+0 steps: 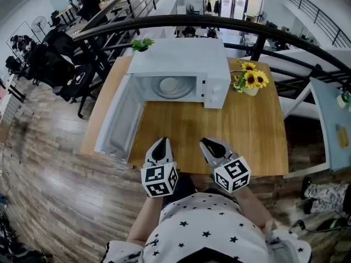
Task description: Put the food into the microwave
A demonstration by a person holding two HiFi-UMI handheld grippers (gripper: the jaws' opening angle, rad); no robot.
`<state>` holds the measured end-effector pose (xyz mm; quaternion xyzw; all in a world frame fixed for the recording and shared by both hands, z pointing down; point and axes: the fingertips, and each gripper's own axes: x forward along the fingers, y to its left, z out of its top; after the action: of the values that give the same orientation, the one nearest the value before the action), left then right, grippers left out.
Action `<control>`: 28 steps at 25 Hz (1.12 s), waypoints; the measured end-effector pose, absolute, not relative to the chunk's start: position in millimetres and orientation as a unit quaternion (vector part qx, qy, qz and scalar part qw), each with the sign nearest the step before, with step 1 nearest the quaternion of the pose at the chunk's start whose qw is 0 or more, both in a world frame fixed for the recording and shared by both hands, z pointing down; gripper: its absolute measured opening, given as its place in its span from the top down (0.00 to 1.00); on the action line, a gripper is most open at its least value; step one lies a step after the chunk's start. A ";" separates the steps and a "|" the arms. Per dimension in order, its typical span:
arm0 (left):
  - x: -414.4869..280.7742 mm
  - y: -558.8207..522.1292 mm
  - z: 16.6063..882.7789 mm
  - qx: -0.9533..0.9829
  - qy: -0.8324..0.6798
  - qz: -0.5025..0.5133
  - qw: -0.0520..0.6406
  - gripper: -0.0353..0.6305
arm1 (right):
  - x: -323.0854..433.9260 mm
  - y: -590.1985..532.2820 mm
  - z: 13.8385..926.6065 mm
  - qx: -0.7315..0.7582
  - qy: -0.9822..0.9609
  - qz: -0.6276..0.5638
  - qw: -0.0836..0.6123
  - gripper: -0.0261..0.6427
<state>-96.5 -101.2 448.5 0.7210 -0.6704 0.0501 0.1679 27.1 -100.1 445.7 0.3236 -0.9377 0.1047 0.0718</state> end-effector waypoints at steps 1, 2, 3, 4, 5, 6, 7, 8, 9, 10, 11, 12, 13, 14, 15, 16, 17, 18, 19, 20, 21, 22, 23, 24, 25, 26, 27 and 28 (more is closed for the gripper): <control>-96.4 -101.2 449.1 0.721 -0.670 0.050 0.168 0.94 | 27.7 -100.6 446.5 0.324 -0.937 0.105 0.073 0.92; -96.2 -101.6 449.8 0.721 -0.670 0.050 0.169 0.94 | 28.3 -101.3 447.1 0.325 -0.937 0.104 0.074 0.92; -96.0 -101.9 450.2 0.721 -0.669 0.050 0.170 0.94 | 28.9 -102.0 447.3 0.326 -0.937 0.103 0.075 0.92; -95.8 -101.9 450.3 0.722 -0.669 0.049 0.171 0.94 | 29.5 -102.4 447.1 0.328 -0.936 0.101 0.076 0.92; -95.6 -101.7 449.8 0.722 -0.669 0.049 0.171 0.94 | 30.1 -102.7 446.3 0.330 -0.936 0.098 0.076 0.94; -95.4 -101.2 449.0 0.723 -0.668 0.049 0.170 0.94 | 30.7 -102.9 445.2 0.333 -0.935 0.096 0.076 0.95; -95.3 -100.8 448.1 0.723 -0.667 0.048 0.170 0.94 | 31.2 -103.1 444.2 0.336 -0.934 0.095 0.076 0.95; -95.2 -100.7 447.4 0.724 -0.667 0.048 0.170 0.94 | 31.3 -103.4 443.5 0.337 -0.934 0.094 0.075 0.95; -95.2 -100.9 446.9 0.724 -0.666 0.048 0.169 0.94 | 31.1 -103.9 443.2 0.337 -0.934 0.094 0.075 0.95; -95.2 -101.5 446.9 0.725 -0.666 0.048 0.169 0.94 | 30.6 -104.6 443.4 0.336 -0.934 0.095 0.075 0.95; -95.3 -102.0 447.2 0.725 -0.666 0.048 0.169 0.94 | 30.1 -105.2 444.0 0.335 -0.934 0.095 0.075 0.95; -95.4 -102.4 447.7 0.725 -0.666 0.048 0.170 0.94 | 29.6 -105.5 444.6 0.335 -0.935 0.095 0.075 0.95; -95.5 -102.5 448.0 0.725 -0.666 0.048 0.170 0.94 | 29.3 -105.7 445.3 0.334 -0.935 0.095 0.075 0.95; -95.6 -102.7 448.0 0.725 -0.666 0.048 0.171 0.94 | 29.0 -105.9 445.7 0.334 -0.935 0.095 0.076 0.95; -95.8 -103.0 447.6 0.725 -0.666 0.047 0.171 0.94 | 28.7 -106.2 445.8 0.333 -0.935 0.095 0.076 0.95; -96.1 -103.4 447.3 0.725 -0.666 0.047 0.171 0.94 | 28.3 -106.6 445.8 0.333 -0.935 0.095 0.076 0.95; -96.3 -104.1 447.3 0.725 -0.666 0.047 0.171 0.94 | 27.9 -107.3 445.7 0.333 -0.935 0.095 0.076 0.95; -96.5 -104.8 447.7 0.725 -0.666 0.048 0.171 0.94 | 27.5 -108.3 445.8 0.332 -0.935 0.095 0.076 0.95; -96.7 -105.5 448.2 0.725 -0.665 0.048 0.171 0.94 | 27.3 -109.3 446.0 0.332 -0.935 0.095 0.076 0.95; -96.9 -106.0 448.7 0.725 -0.665 0.049 0.171 0.94 | 27.1 -110.1 446.2 0.332 -0.935 0.095 0.076 0.95; -97.3 -106.2 449.1 0.725 -0.666 0.050 0.171 0.94 | 27.0 -110.5 446.1 0.332 -0.935 0.095 0.075 0.95; -97.7 -106.1 449.1 0.724 -0.666 0.051 0.171 0.94 | 27.0 -110.7 445.8 0.333 -0.935 0.095 0.075 0.95; -98.2 -105.9 448.8 0.724 -0.667 0.050 0.172 0.94 | 27.0 -110.6 445.4 0.333 -0.935 0.096 0.075 0.95; -98.6 -105.9 448.4 0.723 -0.667 0.050 0.172 0.94 | 26.9 -110.4 445.2 0.333 -0.935 0.096 0.076 0.95; -99.0 -106.1 448.0 0.723 -0.667 0.049 0.173 0.94 | 26.8 -110.6 445.1 0.332 -0.935 0.096 0.076 0.95; -99.2 -106.7 447.8 0.723 -0.667 0.048 0.173 0.94 | 26.6 -111.0 445.4 0.332 -0.935 0.096 0.077 0.95; -99.4 -107.4 447.6 0.723 -0.667 0.048 0.173 0.94 | 26.4 -111.7 445.7 0.332 -0.935 0.096 0.077 0.95; -99.5 -108.1 447.6 0.723 -0.667 0.048 0.173 0.94 | 26.1 -112.5 446.1 0.332 -0.935 0.096 0.077 0.95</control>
<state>-99.5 -108.1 447.6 0.7229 -0.6673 0.0475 0.1728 26.1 -112.5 446.1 0.3320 -0.9352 0.0959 0.0770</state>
